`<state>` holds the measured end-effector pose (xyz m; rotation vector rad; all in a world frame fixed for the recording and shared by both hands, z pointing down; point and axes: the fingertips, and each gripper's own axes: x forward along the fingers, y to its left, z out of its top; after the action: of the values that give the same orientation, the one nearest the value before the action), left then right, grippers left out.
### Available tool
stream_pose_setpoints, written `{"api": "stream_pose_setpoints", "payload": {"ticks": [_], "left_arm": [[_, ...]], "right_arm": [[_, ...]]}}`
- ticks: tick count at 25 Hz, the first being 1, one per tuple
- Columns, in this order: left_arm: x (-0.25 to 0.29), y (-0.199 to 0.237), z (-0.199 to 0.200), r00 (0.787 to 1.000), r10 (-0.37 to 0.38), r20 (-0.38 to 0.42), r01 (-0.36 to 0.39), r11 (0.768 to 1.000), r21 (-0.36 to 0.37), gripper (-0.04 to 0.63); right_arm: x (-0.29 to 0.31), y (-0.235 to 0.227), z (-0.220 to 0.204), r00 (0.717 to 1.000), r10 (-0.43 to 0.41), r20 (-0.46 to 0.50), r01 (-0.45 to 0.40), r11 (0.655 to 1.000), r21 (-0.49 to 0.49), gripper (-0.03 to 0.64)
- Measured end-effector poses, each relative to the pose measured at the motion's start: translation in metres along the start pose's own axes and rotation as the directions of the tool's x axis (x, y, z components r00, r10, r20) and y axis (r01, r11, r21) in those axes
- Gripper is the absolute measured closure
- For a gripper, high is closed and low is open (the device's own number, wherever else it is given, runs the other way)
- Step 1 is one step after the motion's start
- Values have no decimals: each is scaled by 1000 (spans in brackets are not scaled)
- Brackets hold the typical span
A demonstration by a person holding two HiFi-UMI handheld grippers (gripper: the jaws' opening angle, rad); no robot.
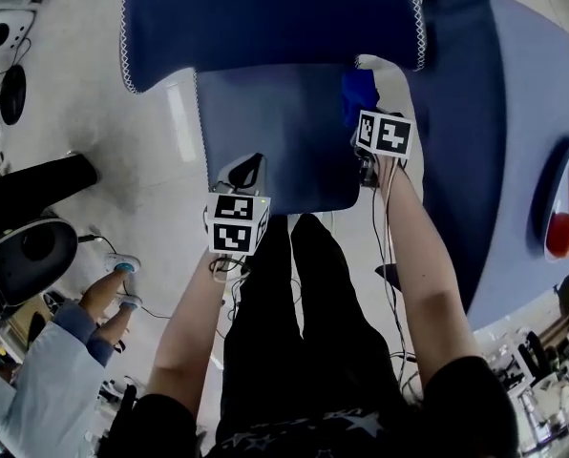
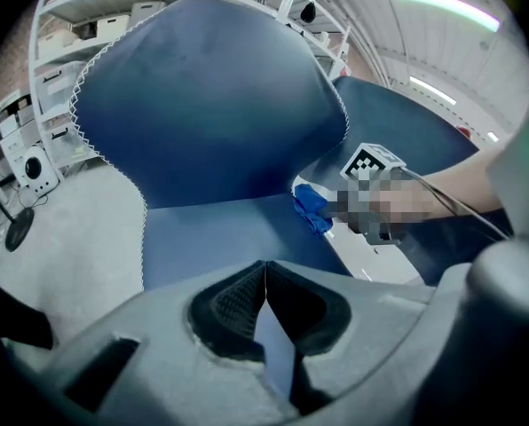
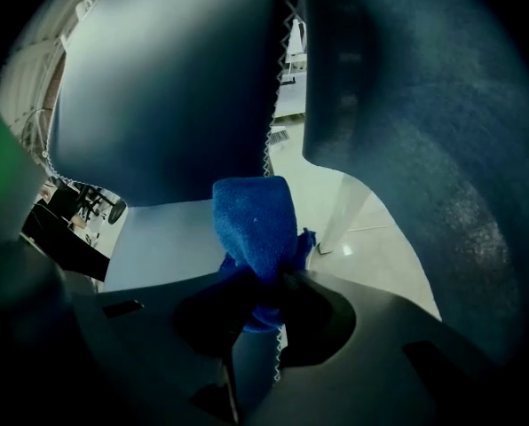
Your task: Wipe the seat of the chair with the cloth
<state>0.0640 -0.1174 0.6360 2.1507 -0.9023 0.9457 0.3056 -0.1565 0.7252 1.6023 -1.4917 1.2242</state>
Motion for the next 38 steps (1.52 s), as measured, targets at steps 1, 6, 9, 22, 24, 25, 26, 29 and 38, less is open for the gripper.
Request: {"api": "stream_pose_setpoints", "payload": {"ticks": [1, 6, 9, 22, 24, 25, 26, 29, 38], "left_arm": [[0, -3, 0, 1000, 3, 3, -3, 1000, -2, 575], [-8, -28, -3, 999, 40, 14, -40, 999, -22, 574], [-21, -37, -8, 998, 64, 21, -63, 997, -42, 575], [-68, 21, -39, 986, 165, 38, -157, 974, -163, 575], [-72, 30, -48, 986, 165, 24, -159, 973, -165, 575], [-73, 35, -53, 986, 164, 18, -159, 974, -163, 575], [-75, 39, -58, 987, 162, 15, -158, 974, -164, 575], [-87, 60, -74, 987, 161, 24, -154, 970, -188, 575], [-104, 104, -118, 987, 161, 3, -156, 958, -241, 575]], "right_arm": [[-1, -3, -3, 1000, 0, -4, 0, 1000, 1, 543], [-13, -16, -7, 999, 33, -8, -33, 999, -1, 545], [-26, -18, -7, 999, 39, -1, -39, 999, -3, 545], [-36, 145, -31, 961, 272, -44, -276, 953, -122, 545], [-33, 175, -42, 951, 302, -67, -309, 940, -143, 543], [-31, 189, -47, 947, 313, -76, -322, 935, -150, 544], [-28, 201, -53, 943, 322, -86, -332, 931, -155, 543], [-19, 242, -70, 936, 335, -107, -349, 921, -172, 543], [1, 327, -102, 910, 388, -145, -411, 890, -198, 543]]}}
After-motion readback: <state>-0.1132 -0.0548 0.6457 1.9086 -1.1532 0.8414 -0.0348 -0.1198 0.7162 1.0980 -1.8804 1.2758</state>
